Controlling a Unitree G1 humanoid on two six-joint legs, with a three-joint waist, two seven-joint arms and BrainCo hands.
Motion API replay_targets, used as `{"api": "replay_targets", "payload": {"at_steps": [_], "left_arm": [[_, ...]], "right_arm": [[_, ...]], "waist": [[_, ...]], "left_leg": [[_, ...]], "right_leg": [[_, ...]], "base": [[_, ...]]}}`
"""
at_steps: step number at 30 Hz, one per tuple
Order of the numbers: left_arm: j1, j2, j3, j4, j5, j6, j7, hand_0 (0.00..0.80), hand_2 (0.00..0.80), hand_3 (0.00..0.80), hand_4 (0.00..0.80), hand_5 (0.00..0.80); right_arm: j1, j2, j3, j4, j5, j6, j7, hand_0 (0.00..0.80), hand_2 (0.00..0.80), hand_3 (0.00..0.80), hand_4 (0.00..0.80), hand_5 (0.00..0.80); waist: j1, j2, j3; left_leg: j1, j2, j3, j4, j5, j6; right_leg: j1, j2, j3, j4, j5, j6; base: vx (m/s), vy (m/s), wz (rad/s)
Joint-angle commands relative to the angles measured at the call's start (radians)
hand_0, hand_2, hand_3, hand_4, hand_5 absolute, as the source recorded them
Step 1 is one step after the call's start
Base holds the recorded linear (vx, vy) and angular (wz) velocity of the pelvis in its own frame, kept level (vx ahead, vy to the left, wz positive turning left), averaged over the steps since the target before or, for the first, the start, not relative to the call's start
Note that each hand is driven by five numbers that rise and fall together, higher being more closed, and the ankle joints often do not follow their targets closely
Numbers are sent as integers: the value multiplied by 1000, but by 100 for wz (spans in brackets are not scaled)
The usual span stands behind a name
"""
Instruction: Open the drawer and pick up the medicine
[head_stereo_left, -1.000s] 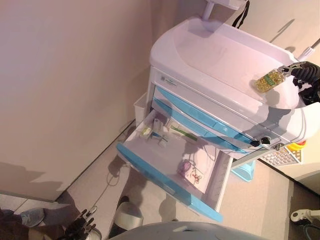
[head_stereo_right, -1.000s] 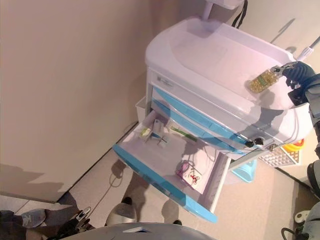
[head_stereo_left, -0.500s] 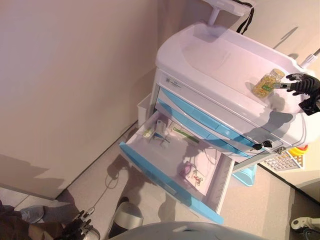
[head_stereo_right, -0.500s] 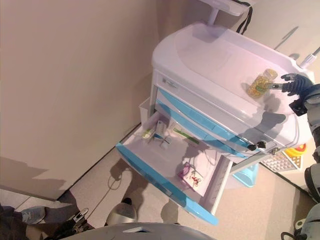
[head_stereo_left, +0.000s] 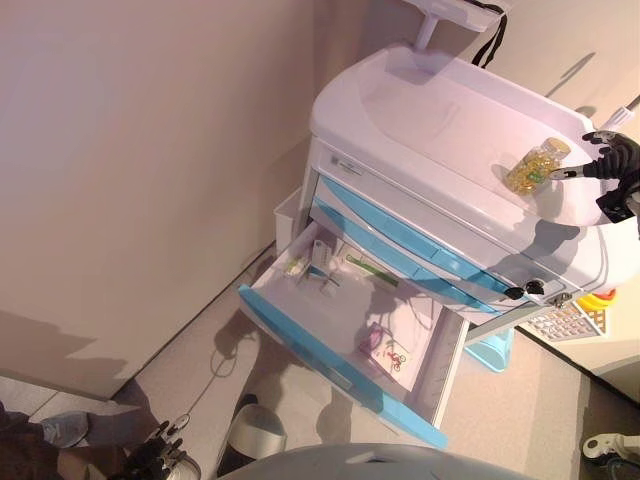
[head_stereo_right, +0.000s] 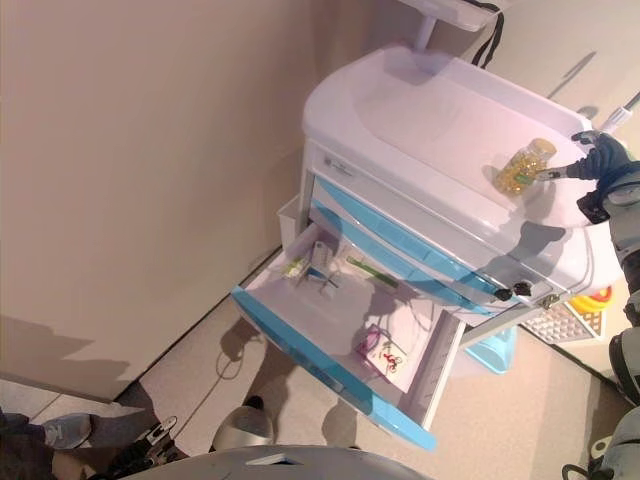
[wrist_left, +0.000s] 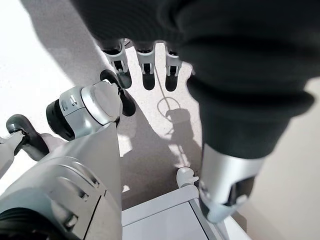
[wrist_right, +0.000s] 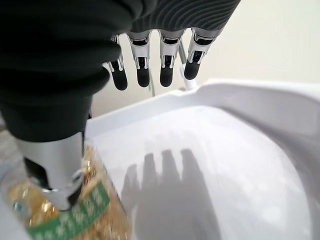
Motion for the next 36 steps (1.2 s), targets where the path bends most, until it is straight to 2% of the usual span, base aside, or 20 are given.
{"api": "replay_targets", "payload": {"at_steps": [1,8,13,16,19,22,24,27,30,36], "left_arm": [[40,49,-55,-57,79,0,-24,0,0,0,0,0],[45,82,-137,-121,309,-32,-48,0,0,0,0,0],[26,106,-219,-158,522,-46,-43,0,0,0,0,0],[-8,112,-272,-143,642,-62,-8,0,0,0,0,0],[-34,116,-300,-153,708,-53,-5,0,0,0,0,0],[-74,105,-341,-157,808,-78,11,0,0,0,0,0],[-90,93,-357,-158,850,-94,24,0,0,0,0,0],[-111,84,-383,-169,916,-122,61,0,0,0,0,0],[-145,92,-411,-171,977,-154,95,0,0,0,0,0],[-223,126,-451,-215,1034,-178,129,0,0,0,0,0]], "right_arm": [[-108,-97,30,-102,61,-10,-140,0,0,0,0,0],[-68,-182,-92,-278,109,-86,-249,0,0,0,0,0],[80,-236,-270,-486,152,-98,-305,0,0,0,0,0],[269,-205,-437,-621,211,-104,-316,0,0,0,0,0],[419,-146,-559,-731,313,-107,-288,0,0,0,0,0],[666,0,-694,-942,473,-128,-157,0,0,0,0,0],[796,96,-727,-1033,503,-139,-64,0,0,0,0,0],[934,189,-742,-1086,562,-182,62,0,0,0,0,0],[986,222,-725,-1082,585,-209,134,0,0,0,0,0],[1038,210,-685,-1102,641,-231,307,0,0,0,0,0]], "waist": [[8,18,-35],[-50,32,-50],[-118,56,-69],[-178,70,-75],[-211,75,-76],[-268,84,-70],[-299,88,-68],[-342,90,-61],[-371,89,-51],[-418,90,-37]], "left_leg": [[23,-17,5,-21,-41,68],[28,-8,45,-16,-48,69],[20,-6,83,-11,-43,72],[22,-2,111,-8,-48,72],[23,1,129,-4,-53,71],[33,6,160,-2,-63,71],[42,9,183,2,-70,72],[52,18,217,11,-84,72],[54,22,240,17,-88,69],[44,25,277,20,-84,63]], "right_leg": [[-26,-29,-17,99,3,70],[-41,-27,22,105,-3,75],[-68,-31,58,114,-1,79],[-85,-30,92,122,-7,81],[-96,-29,114,127,-10,82],[-108,-27,148,130,-12,80],[-114,-25,169,135,-15,80],[-119,-23,192,142,-25,84],[-127,-23,202,144,-23,86],[-152,-25,215,145,-16,91]], "base": [[0,0,0],[-15,1,-11],[-42,16,-20],[-27,7,-22],[-23,-6,-28],[-17,-21,-24],[0,-27,-39],[-4,-40,-31],[-50,-40,-25],[-76,-24,-16]]}}
